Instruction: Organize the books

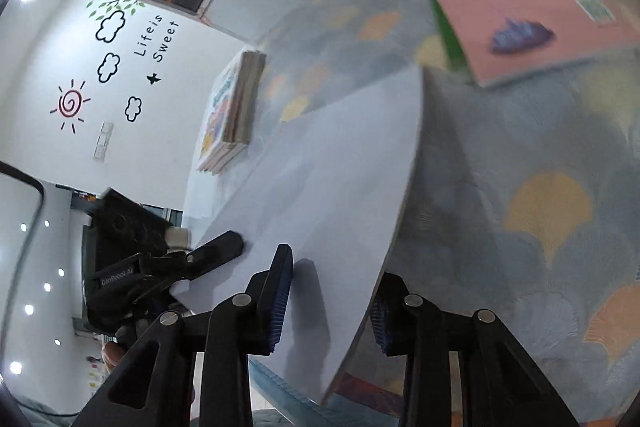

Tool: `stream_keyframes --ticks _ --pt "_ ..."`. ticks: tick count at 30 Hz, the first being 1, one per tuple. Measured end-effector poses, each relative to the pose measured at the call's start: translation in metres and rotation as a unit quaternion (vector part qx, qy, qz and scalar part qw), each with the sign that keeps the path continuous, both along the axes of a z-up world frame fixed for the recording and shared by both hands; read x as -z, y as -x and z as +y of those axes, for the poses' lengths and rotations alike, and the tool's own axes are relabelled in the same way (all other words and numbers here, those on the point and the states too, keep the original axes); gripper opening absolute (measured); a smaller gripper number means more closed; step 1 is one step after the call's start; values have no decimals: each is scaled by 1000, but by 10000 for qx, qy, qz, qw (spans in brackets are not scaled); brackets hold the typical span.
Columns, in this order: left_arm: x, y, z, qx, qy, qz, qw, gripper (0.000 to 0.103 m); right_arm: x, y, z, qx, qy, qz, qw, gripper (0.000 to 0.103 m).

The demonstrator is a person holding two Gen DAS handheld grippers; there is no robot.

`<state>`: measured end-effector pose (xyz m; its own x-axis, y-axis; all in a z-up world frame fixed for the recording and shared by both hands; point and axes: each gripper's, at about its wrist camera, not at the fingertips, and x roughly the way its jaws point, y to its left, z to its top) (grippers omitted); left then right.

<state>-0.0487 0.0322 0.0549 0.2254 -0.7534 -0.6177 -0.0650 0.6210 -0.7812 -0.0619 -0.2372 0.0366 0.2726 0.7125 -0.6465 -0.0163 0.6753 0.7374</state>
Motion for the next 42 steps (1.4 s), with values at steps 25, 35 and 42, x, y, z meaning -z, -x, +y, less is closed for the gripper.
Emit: stream_keyframes --ticks 25,35,42 --pt "-80 -104 179 11 -425 -1795 9828 15 -86 -119 191 -601 118 -1257 9902 37" --pt "-32 -154 270 -478 -318 -1346 9892 16 -58 -183 295 -866 364 -969 9908 37" --pt "-13 -177 283 -461 -305 -1214 9911 16 -35 -210 314 -756 266 -497 9955 37"
